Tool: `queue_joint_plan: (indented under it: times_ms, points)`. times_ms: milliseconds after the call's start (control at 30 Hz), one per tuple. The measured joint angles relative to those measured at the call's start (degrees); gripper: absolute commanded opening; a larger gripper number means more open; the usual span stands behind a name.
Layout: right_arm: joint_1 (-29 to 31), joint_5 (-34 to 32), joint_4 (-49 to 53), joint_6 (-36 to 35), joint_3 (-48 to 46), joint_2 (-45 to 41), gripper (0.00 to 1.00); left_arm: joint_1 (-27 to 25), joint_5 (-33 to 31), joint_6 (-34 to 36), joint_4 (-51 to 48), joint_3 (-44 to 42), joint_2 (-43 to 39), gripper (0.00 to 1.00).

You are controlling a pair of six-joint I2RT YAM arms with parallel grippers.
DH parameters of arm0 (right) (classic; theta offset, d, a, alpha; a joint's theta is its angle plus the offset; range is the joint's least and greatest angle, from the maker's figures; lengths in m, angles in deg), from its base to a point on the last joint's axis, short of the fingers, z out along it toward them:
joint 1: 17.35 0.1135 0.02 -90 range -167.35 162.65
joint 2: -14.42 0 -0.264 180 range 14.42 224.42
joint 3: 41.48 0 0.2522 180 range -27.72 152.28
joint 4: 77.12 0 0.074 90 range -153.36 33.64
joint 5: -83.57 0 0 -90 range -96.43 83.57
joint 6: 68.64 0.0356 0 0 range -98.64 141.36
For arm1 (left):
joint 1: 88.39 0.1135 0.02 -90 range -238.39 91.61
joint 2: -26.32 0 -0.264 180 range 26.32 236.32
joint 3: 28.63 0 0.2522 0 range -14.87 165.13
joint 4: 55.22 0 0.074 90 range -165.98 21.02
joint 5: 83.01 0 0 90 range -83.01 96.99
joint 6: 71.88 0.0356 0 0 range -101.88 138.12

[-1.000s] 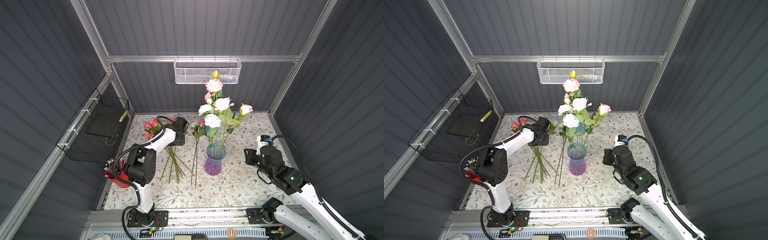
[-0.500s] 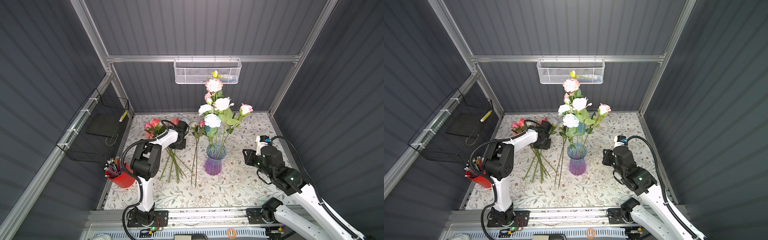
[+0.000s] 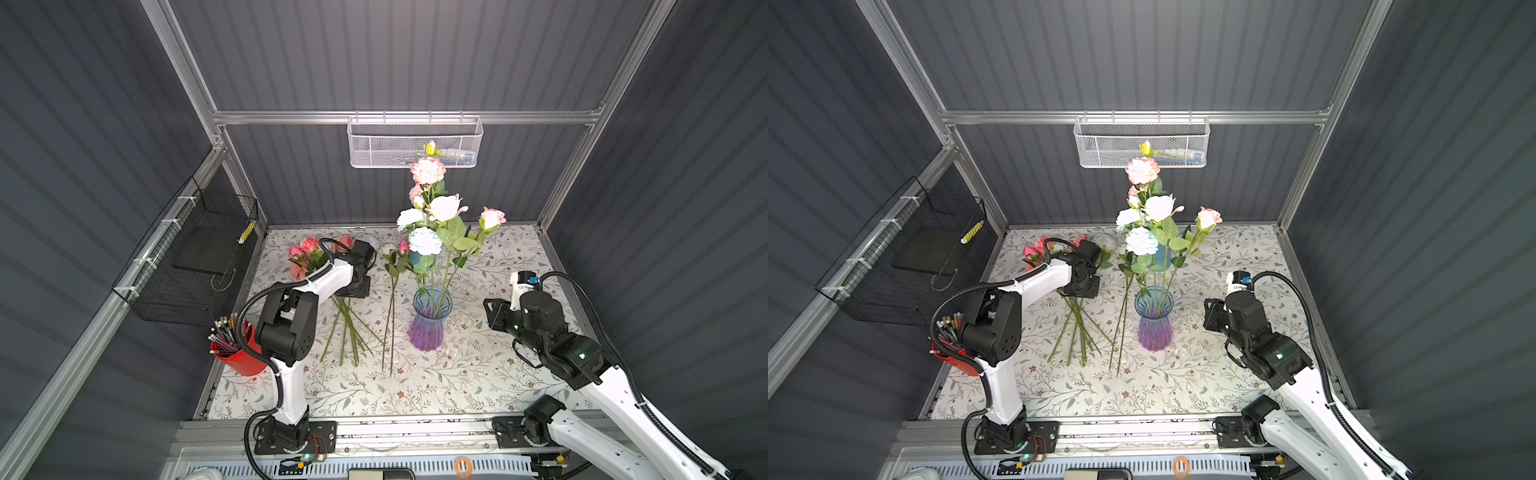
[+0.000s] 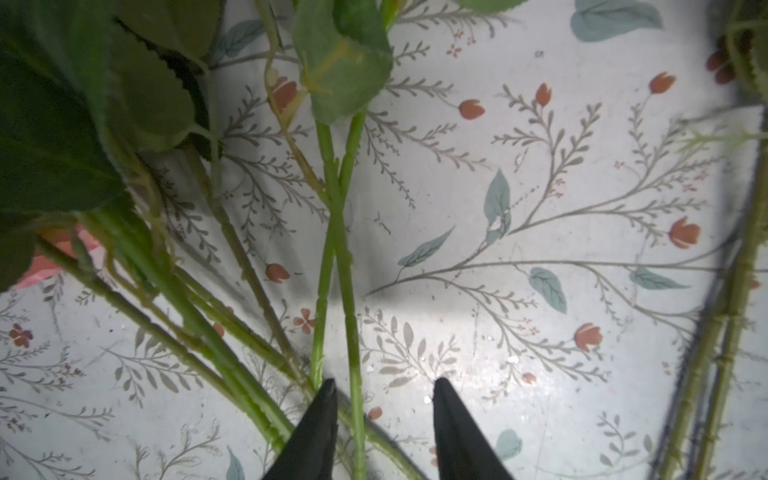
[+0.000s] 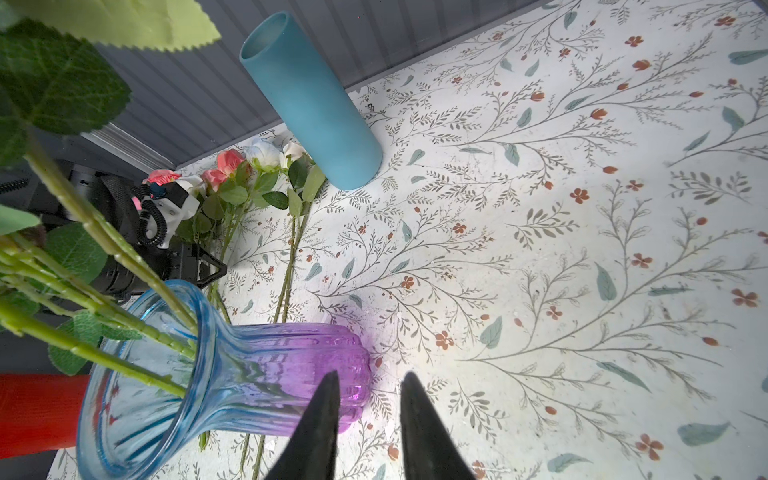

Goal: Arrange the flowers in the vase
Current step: 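Lower left gripper onto the remaining stems and close on a pink rose stem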

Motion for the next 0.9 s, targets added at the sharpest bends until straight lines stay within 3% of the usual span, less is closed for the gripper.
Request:
queue_joint_plan:
  times_ms: [267,500,800,900]
  points:
    - [-0.2,0.0,0.0,0.1,0.0,-0.9,0.32,0.0,-2.2,0.3,1.4,-4.4,-1.4,0.43]
    - [-0.2,0.0,0.0,0.1,0.0,-0.9,0.33,0.1,-2.3,0.7,1.4,-4.5,0.5,0.36]
    - [-0.2,0.0,0.0,0.1,0.0,-0.7,0.32,0.1,-0.5,1.1,1.4,-4.4,1.8,0.08]
    - [-0.2,0.0,0.0,0.2,0.0,-0.6,0.32,0.1,1.5,0.5,0.8,-3.3,1.8,0.05]
